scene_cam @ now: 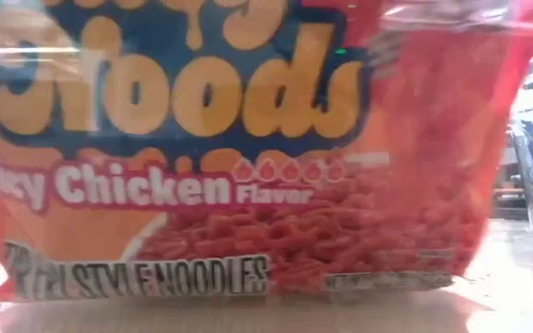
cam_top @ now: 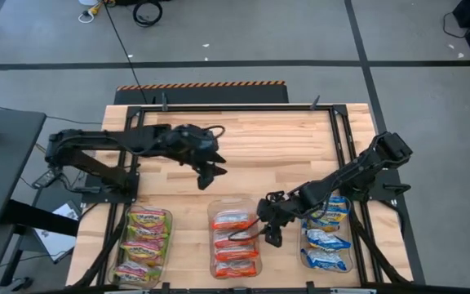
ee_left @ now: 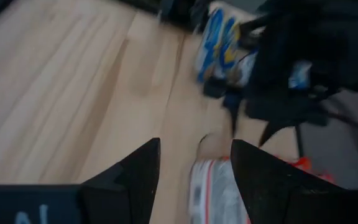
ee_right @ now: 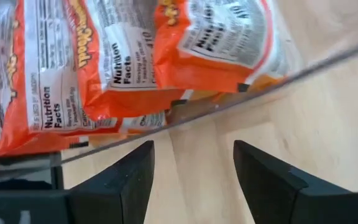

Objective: Sort Maruchan noodles
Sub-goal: Adjust the middle transparent bin, then return to Home Position

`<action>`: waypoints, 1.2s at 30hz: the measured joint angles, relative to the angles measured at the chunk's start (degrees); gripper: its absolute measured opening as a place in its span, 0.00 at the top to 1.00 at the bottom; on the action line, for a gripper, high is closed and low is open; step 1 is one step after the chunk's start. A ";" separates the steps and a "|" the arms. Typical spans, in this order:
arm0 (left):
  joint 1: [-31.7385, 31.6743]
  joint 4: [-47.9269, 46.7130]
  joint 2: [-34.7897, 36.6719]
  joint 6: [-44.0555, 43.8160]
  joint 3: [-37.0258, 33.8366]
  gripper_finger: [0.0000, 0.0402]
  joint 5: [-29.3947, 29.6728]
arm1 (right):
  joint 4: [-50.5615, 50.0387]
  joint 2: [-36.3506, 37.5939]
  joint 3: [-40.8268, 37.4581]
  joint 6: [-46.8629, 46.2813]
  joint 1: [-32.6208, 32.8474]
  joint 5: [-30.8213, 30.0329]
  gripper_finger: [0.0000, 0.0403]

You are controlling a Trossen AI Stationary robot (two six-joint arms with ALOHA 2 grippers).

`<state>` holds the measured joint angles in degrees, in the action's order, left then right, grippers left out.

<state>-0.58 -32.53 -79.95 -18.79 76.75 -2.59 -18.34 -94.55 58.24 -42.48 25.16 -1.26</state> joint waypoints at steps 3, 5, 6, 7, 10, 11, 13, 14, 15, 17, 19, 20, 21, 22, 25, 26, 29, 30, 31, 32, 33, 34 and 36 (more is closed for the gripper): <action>0.93 1.19 2.95 0.17 0.00 0.52 0.02 | 1.01 0.26 0.00 0.09 -1.02 0.37 0.44; 2.02 1.81 4.63 0.50 0.00 0.53 0.12 | 0.33 1.70 0.03 0.30 -1.51 1.74 0.44; 2.61 2.91 5.58 0.61 0.00 0.54 0.54 | -0.26 2.73 0.52 0.46 -1.69 2.11 0.44; 3.42 2.65 6.52 0.70 -0.03 0.55 1.24 | -0.57 4.00 1.07 0.97 -1.74 2.14 0.44; 5.85 5.35 8.00 0.90 -0.05 0.57 4.20 | -1.00 9.35 2.19 3.77 -1.72 -0.34 0.45; 6.80 5.37 8.49 1.22 -0.69 0.58 4.85 | -0.60 11.33 2.21 4.93 -1.72 -1.76 0.46; 8.08 10.07 8.74 1.46 -2.31 0.60 5.45 | -0.12 15.62 2.06 7.89 -1.70 -5.35 0.49; 8.56 12.57 9.17 1.44 -3.66 0.62 5.45 | 0.25 17.70 1.86 9.51 -1.72 -6.75 0.52; 9.01 14.28 9.63 1.44 -5.31 0.64 5.41 | 1.09 19.83 1.69 11.41 -1.72 -8.35 0.55; 9.52 21.42 9.73 1.48 -8.19 0.69 5.00 | 1.92 23.66 1.29 15.35 -1.74 -11.09 0.61; 9.34 25.21 10.14 1.80 -11.07 0.76 3.65 | 3.49 26.88 1.20 19.51 -1.74 -12.12 0.69; 8.96 26.16 10.39 2.17 -12.19 0.79 2.05 | 3.87 28.65 1.20 21.84 -1.73 -12.22 0.73; 8.15 28.35 10.45 2.52 -12.81 0.84 0.15 | 3.78 30.28 1.18 24.11 -1.72 -12.21 0.78; 7.23 30.07 10.69 2.59 -13.32 0.88 -1.35 | 4.18 31.86 1.18 26.31 -1.72 -12.22 0.82; 4.94 29.10 12.40 2.04 -13.64 0.98 -4.72 | 3.00 36.56 1.18 33.00 -1.72 -14.21 0.92; 4.32 28.82 12.84 1.39 -13.60 0.98 -4.81 | 2.98 38.02 1.20 35.22 -1.74 -14.84 0.94; 2.92 28.39 13.24 2.16 -13.64 0.94 -4.99 | 0.48 42.08 1.20 36.64 -1.61 -15.07 0.98; 2.56 28.15 13.20 2.32 -13.65 0.92 -5.02 | 0.82 43.12 1.20 36.50 -1.60 -14.55 0.98; 2.32 28.06 13.17 2.06 -13.68 0.91 -5.02 | 0.72 44.13 1.20 36.05 -1.59 -14.07 0.98; 2.23 28.16 13.17 1.26 -13.68 0.90 -4.99 | 0.70 44.96 1.20 34.63 -1.58 -13.88 0.98; 2.23 28.33 13.17 1.03 -13.66 0.89 -4.94 | 1.14 45.62 1.20 33.90 -1.57 -13.88 0.97; 2.23 28.64 13.07 1.47 -13.66 0.88 -4.47 | 2.12 46.23 1.20 34.71 -1.61 -13.89 0.96; 2.28 30.19 12.11 3.20 -13.55 0.88 -2.86 | 3.54 46.85 1.20 38.84 -2.63 -13.78 0.93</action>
<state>1.70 -2.34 -67.84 -15.58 63.20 -5.45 -14.80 -47.69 59.44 -3.64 22.53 -15.04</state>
